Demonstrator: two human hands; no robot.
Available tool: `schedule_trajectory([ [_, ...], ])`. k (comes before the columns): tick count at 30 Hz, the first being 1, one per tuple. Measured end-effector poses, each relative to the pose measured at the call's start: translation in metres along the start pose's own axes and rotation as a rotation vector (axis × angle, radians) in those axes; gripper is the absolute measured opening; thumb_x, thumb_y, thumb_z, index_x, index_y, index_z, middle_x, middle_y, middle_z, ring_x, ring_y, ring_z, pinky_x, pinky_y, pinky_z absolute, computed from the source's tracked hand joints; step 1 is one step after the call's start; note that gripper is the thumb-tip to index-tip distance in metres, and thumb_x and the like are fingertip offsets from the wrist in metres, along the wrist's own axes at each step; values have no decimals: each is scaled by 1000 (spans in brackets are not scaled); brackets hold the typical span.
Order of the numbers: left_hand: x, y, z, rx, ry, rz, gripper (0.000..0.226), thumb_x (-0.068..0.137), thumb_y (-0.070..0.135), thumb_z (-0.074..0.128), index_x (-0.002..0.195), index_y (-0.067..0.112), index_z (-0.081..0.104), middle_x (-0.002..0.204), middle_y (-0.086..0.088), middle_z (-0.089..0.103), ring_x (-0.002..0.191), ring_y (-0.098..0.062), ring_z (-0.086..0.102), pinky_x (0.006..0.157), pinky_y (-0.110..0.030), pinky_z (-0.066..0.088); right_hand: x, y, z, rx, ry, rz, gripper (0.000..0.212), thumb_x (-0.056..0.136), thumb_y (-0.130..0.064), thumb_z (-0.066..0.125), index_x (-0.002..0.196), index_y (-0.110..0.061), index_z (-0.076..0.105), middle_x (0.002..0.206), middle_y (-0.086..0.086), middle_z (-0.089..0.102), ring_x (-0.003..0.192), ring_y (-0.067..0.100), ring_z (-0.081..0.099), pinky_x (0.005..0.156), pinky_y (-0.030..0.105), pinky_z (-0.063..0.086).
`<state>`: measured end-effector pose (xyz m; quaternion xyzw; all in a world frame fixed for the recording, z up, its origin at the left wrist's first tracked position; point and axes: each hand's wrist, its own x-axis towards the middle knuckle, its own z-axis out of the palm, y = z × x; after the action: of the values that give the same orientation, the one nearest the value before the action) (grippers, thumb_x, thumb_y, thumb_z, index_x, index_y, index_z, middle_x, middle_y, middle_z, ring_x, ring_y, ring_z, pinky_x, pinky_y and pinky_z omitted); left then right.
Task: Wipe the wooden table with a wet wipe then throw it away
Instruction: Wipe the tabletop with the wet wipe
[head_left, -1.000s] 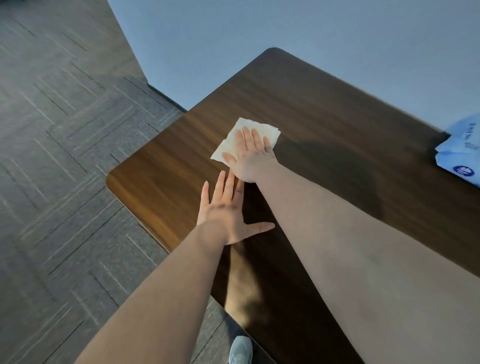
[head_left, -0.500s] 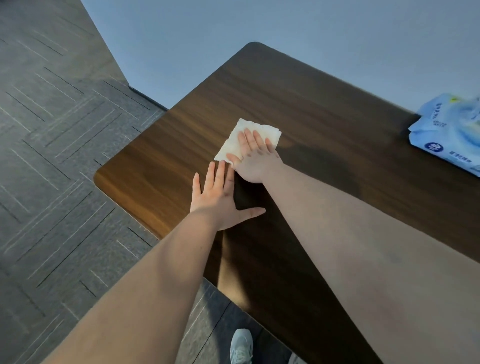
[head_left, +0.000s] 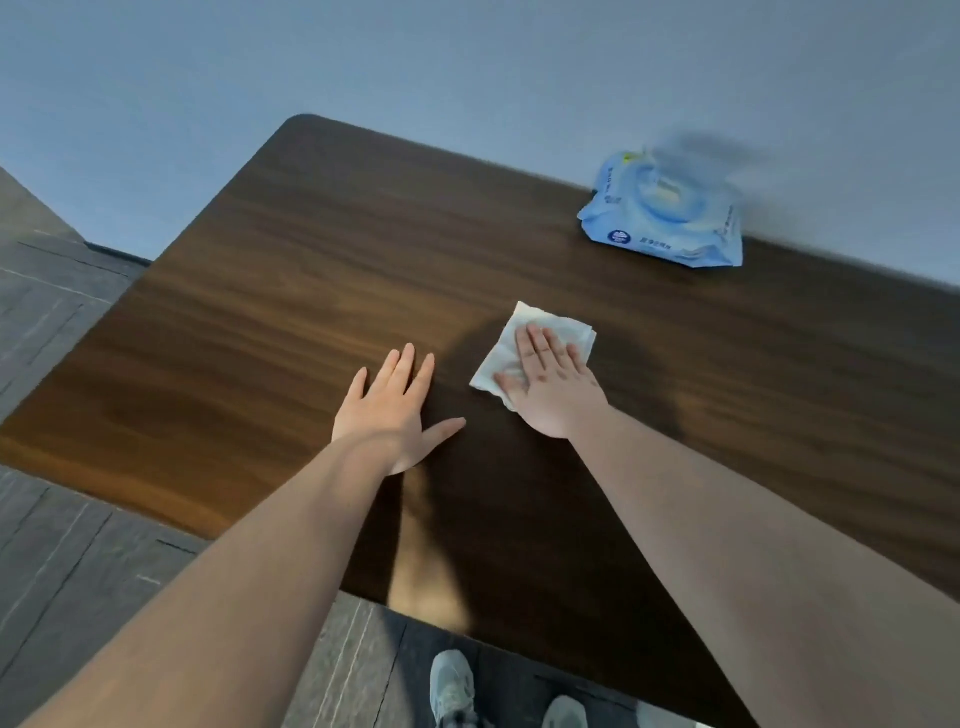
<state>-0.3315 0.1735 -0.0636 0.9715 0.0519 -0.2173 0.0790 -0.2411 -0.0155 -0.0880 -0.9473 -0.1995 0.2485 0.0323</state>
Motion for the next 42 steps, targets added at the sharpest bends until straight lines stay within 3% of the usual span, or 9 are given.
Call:
schedule_trajectory([
  [14,36,274,26,177,-74,452,92,82,78,26,150,28,-10,159,2,-16,145,-14,-14,118,-41,-3,-136,284,31,160,115,458,73,94,-61,9,149,-21,-15,159,-3,-18,145,12,-18,118,36,-10],
  [22,35,373,49,269,-126,576,101,73,87,21,148,31,-15,158,2,-21,144,-15,-18,118,-43,-4,-213,390,50,236,118,658,73,93,-61,8,149,-20,-16,159,-2,-18,145,13,-17,118,38,-9],
  [32,34,386,62,349,-141,539,107,61,92,8,144,33,-24,154,2,-31,141,-16,-27,115,-47,-12,-260,441,60,274,107,787,69,96,-57,7,148,-19,-18,159,-1,-20,145,14,-18,115,36,-12],
  [36,32,387,59,345,-152,533,105,66,90,14,145,32,-22,154,2,-29,141,-17,-26,117,-47,-9,-255,427,56,291,92,802,68,97,-54,6,148,-17,-18,158,2,-21,145,17,-19,116,39,-11],
  [42,22,377,59,171,-93,502,102,75,84,28,150,26,-11,159,2,-16,145,-15,-14,119,-42,-1,-230,377,52,261,72,667,70,96,-56,8,147,-16,-19,158,3,-22,144,18,-21,115,38,-13],
])
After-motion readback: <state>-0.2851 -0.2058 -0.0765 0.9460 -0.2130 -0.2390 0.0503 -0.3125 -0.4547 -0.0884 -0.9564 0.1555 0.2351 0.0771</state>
